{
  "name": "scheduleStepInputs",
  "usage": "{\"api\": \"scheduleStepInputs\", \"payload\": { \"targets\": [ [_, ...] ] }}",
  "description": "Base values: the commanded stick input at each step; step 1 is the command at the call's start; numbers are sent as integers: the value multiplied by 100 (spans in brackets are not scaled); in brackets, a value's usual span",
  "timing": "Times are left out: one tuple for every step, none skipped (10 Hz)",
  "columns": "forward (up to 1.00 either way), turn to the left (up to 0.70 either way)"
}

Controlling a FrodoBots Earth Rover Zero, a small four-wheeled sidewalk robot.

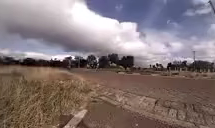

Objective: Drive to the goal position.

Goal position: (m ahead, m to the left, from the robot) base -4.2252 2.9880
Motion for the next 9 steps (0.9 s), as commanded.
{"api": "scheduleStepInputs", "payload": {
  "targets": [
    [0,0],
    [0,0],
    [0,0],
    [0,0],
    [0,-30],
    [0,-68],
    [0,-70],
    [0,-70],
    [0,-70]
  ]
}}
